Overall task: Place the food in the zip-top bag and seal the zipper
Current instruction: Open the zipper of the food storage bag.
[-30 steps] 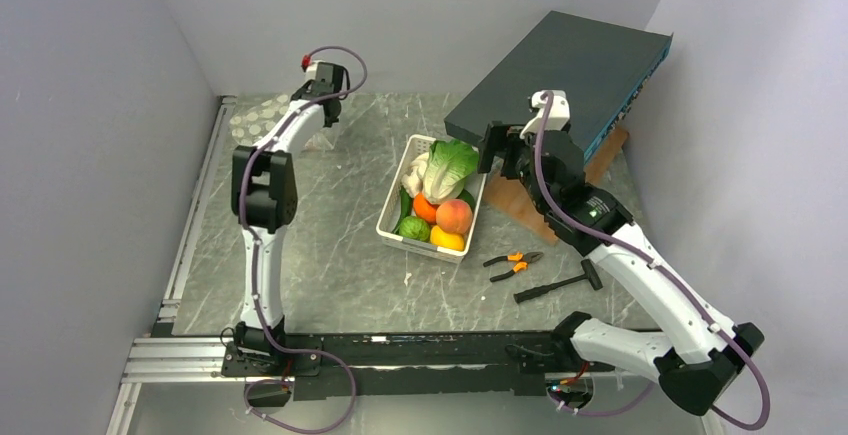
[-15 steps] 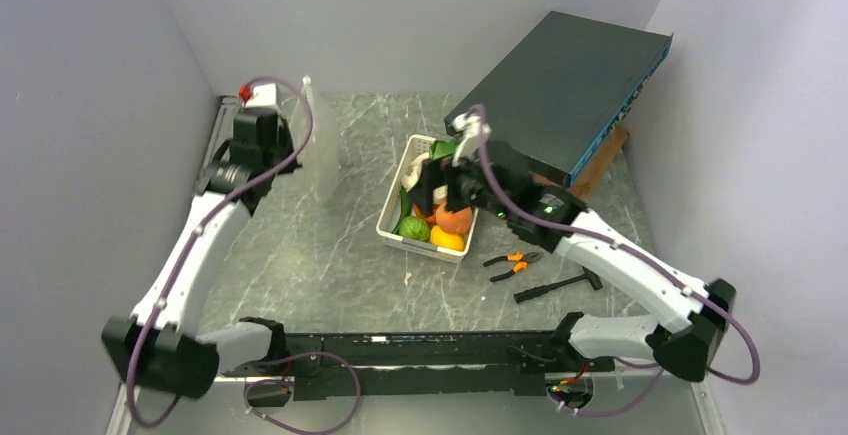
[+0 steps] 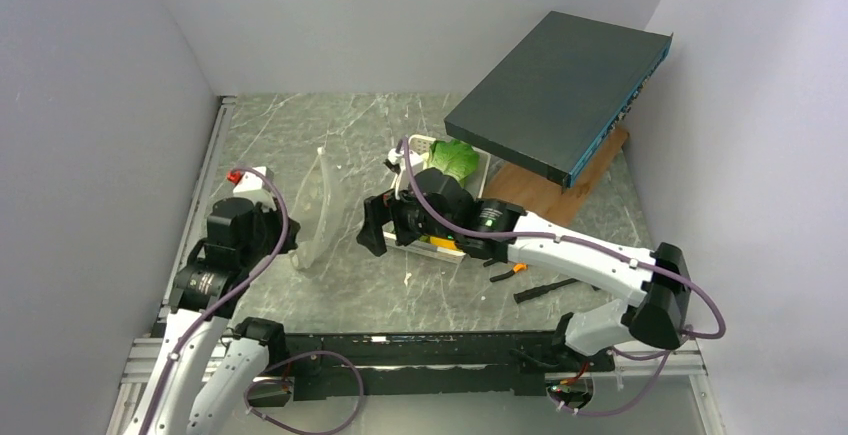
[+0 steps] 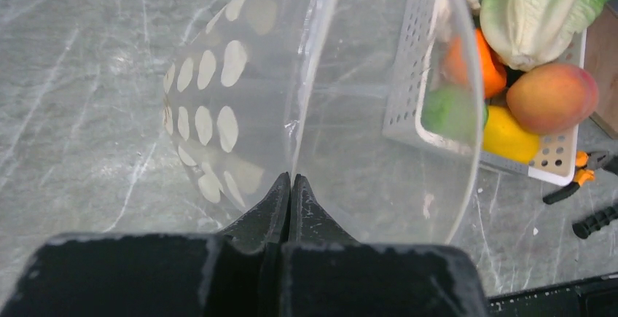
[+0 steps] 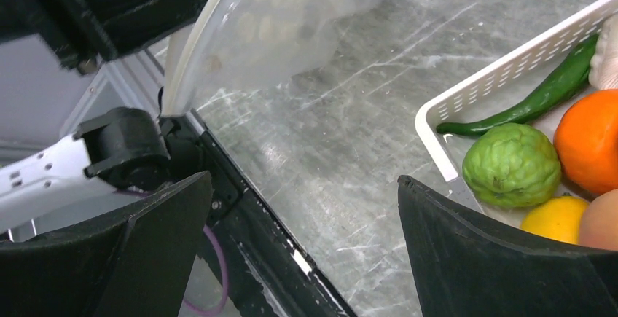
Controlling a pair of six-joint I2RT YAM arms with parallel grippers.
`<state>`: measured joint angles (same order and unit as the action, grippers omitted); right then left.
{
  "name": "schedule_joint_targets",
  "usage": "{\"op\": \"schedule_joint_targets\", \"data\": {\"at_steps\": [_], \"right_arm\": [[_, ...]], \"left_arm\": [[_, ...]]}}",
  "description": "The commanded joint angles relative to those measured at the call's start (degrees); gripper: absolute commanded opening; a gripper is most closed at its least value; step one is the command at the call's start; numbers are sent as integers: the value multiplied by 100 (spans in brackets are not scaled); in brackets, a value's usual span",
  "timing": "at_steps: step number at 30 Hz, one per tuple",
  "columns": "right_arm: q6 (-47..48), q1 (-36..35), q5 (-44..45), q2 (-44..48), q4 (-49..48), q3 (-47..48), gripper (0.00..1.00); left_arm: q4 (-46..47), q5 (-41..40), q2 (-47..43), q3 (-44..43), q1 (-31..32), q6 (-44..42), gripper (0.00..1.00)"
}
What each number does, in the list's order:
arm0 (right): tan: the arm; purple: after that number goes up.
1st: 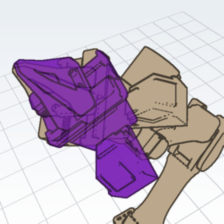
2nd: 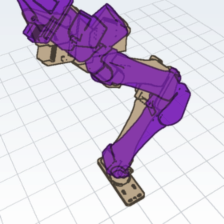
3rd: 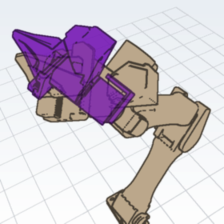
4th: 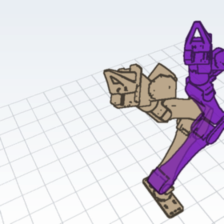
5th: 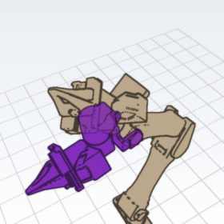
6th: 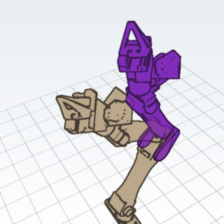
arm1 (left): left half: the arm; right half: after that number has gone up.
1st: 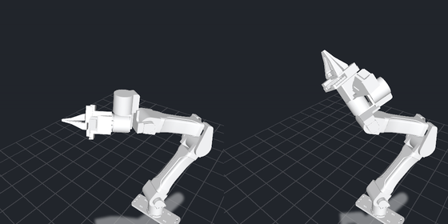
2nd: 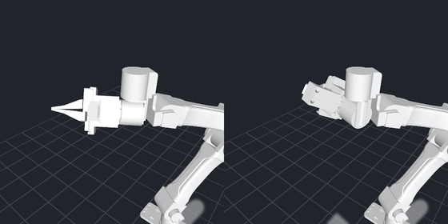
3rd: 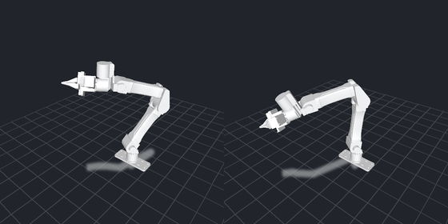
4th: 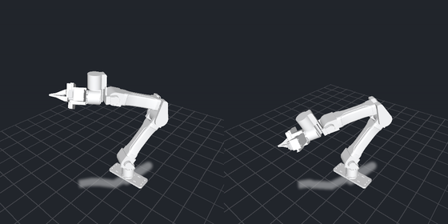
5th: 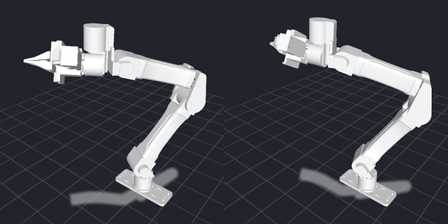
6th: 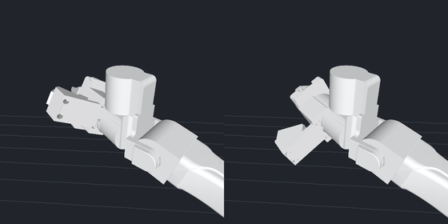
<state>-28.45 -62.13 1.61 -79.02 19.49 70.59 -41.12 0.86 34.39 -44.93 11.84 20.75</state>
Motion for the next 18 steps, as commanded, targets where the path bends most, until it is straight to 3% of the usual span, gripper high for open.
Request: {"op": "schedule_joint_targets", "data": {"at_steps": [1,7,13,18], "right_arm": [[-446,-24,454,-301,-624,-97,99],[-837,-19,398,-629,-1037,-188,91],[-1183,-49,495,-757,-1369,-146,86],[-1590,-513,1674,-1016,-791,404,95]], "left_arm": [[11,425,-334,302,12,211,0],[397,1205,-972,671,12,202,0],[401,1127,-1327,797,51,205,0],[464,1097,-1420,862,78,206,0]]}}
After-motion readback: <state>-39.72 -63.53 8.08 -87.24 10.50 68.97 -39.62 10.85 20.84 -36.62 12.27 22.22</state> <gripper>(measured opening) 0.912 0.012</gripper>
